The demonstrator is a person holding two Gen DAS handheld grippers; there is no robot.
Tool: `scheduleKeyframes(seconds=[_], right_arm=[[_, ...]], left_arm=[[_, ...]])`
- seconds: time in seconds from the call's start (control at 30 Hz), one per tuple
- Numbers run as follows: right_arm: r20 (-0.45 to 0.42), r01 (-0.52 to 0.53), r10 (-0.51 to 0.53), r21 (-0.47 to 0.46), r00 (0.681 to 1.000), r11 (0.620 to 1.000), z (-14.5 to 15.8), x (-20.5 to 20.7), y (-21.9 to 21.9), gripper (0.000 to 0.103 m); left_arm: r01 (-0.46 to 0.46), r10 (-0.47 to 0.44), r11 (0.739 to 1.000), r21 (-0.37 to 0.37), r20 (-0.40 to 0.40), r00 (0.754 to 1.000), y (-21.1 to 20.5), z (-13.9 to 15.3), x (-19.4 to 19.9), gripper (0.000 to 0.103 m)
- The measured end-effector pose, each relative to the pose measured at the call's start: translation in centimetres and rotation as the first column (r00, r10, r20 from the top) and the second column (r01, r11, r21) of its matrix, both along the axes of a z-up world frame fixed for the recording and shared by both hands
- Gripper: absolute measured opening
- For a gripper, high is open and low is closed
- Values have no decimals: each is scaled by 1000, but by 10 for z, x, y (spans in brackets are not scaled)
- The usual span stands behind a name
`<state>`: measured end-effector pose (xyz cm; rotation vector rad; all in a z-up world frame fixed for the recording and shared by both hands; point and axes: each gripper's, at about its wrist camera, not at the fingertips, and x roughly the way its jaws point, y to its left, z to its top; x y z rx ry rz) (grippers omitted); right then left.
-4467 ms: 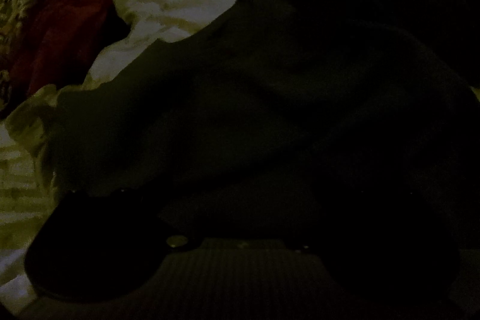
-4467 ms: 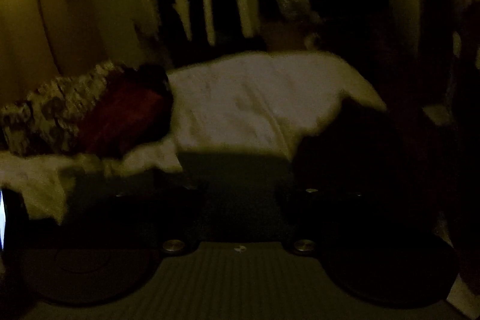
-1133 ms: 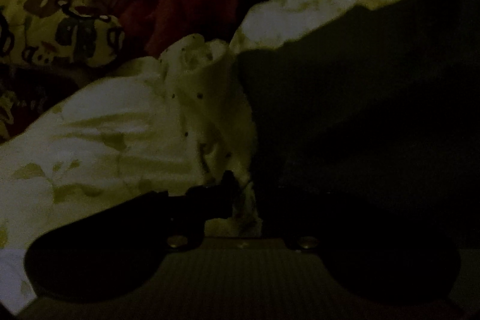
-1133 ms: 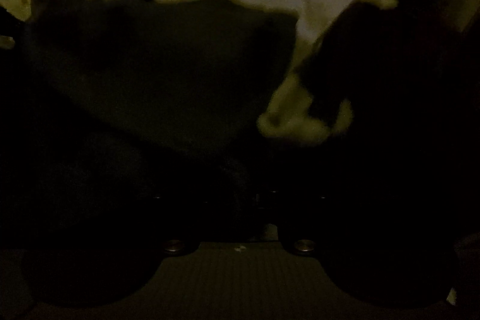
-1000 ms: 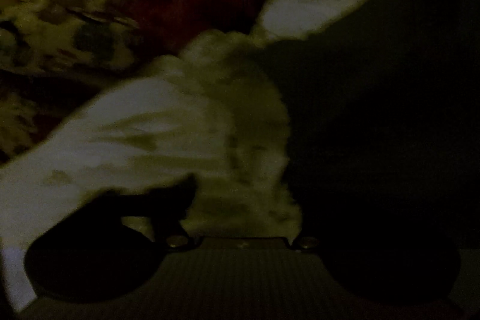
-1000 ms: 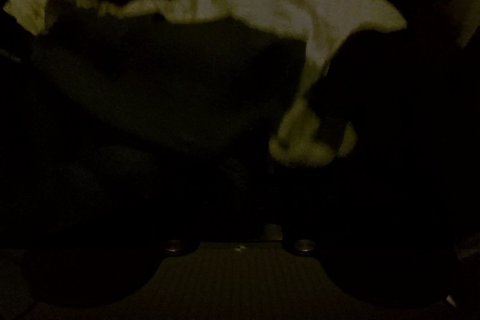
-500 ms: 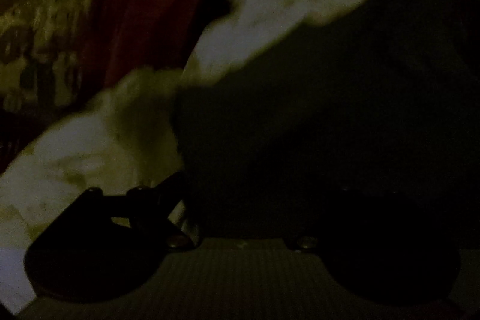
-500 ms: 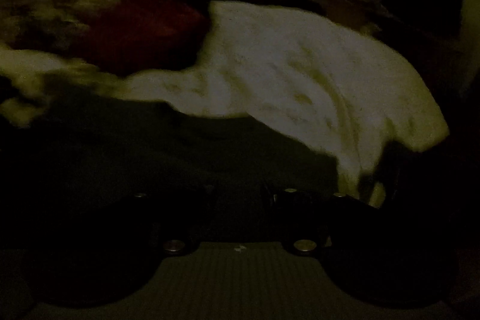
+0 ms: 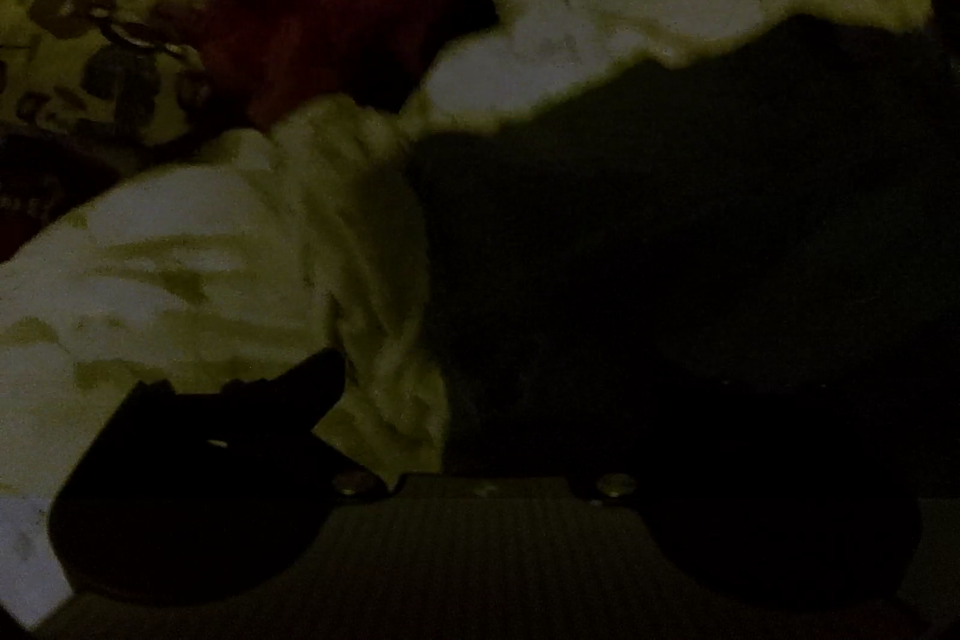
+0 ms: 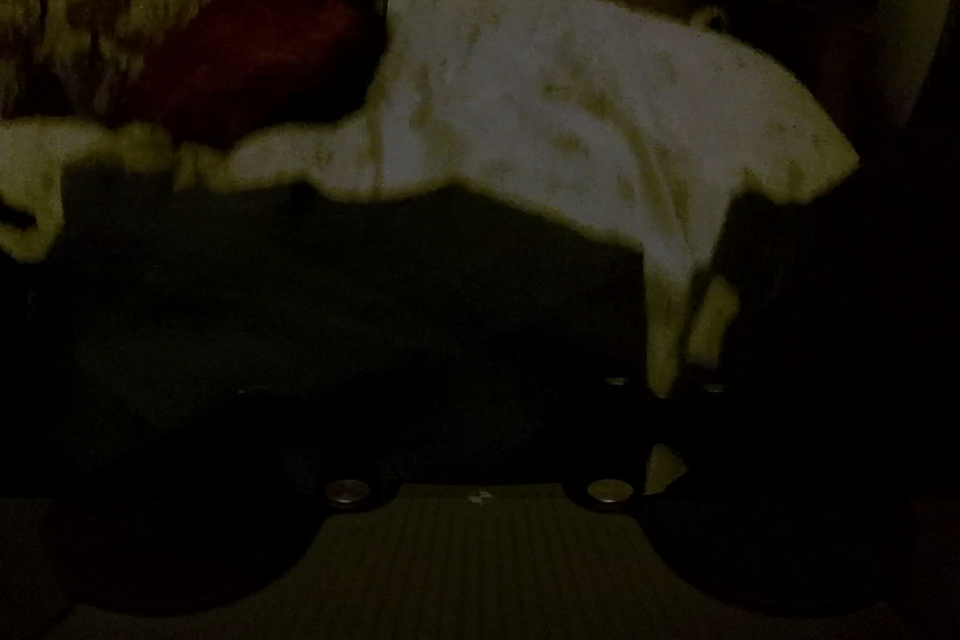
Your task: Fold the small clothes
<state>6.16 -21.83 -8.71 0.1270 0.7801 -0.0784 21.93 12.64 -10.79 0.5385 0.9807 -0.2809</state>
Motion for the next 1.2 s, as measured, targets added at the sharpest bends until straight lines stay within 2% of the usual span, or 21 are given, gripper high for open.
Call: scheduleKeyframes(seconds=[0.07,0.1,0.13,0.2,0.3,0.37,0.47,0.57,0.63,0.67,0.73,0.8,0.87,0.97,1.0,1.03,1.13,1.2], right_arm=[[-76,-16,18,24,997,1000,-26,0,0,91],[-96,-16,19,34,995,999,-41,2,-2,91],[-94,-11,17,58,995,998,-53,1,-7,90],[-56,-3,9,96,998,995,-47,-10,-8,88],[62,-46,40,84,997,995,3,-44,-2,87],[95,-109,103,50,990,993,44,-77,10,87],[85,-208,209,-14,974,978,100,-134,32,90],[71,-230,234,-57,970,971,146,-182,45,91],[3,-227,227,-31,974,973,177,-212,48,103],[-44,-248,248,15,968,969,182,-221,49,103],[-32,-284,286,58,958,957,178,-226,49,103],[-69,-266,272,94,960,960,154,-221,55,103],[-102,-271,278,74,955,960,118,-213,70,103],[-81,-231,233,23,969,973,70,-207,87,103],[-76,-231,233,27,970,972,60,-209,90,97],[-70,-229,231,39,970,973,51,-209,92,90],[-70,-232,234,30,970,972,33,-208,97,89],[-55,-225,224,-10,973,974,36,-212,100,89]], left_arm=[[-13,16,998,63,-60,998,-3,-28,3,103],[-31,35,998,51,-78,996,-2,-31,3,103],[-53,55,998,30,-85,995,2,-26,3,103],[-58,58,998,9,-52,997,9,-3,-5,103],[6,-15,996,88,103,995,14,43,-50,103],[88,-106,989,120,159,982,17,69,-93,103],[180,-197,976,126,142,970,32,88,-142,103],[240,-245,967,86,55,968,43,100,-181,103],[227,-228,972,67,17,973,54,107,-199,103],[213,-215,975,66,12,977,58,109,-205,103],[203,-205,976,73,20,979,64,108,-214,103],[201,-204,977,70,33,978,62,105,-227,103],[219,-221,975,44,34,975,59,104,-242,103],[221,-223,973,60,36,974,56,95,-258,103],[209,-212,975,70,38,976,57,92,-261,103],[199,-201,978,67,36,979,59,90,-262,103],[167,-167,986,11,13,986,64,94,-264,103],[169,-168,986,-8,40,985,64,99,-270,103]])
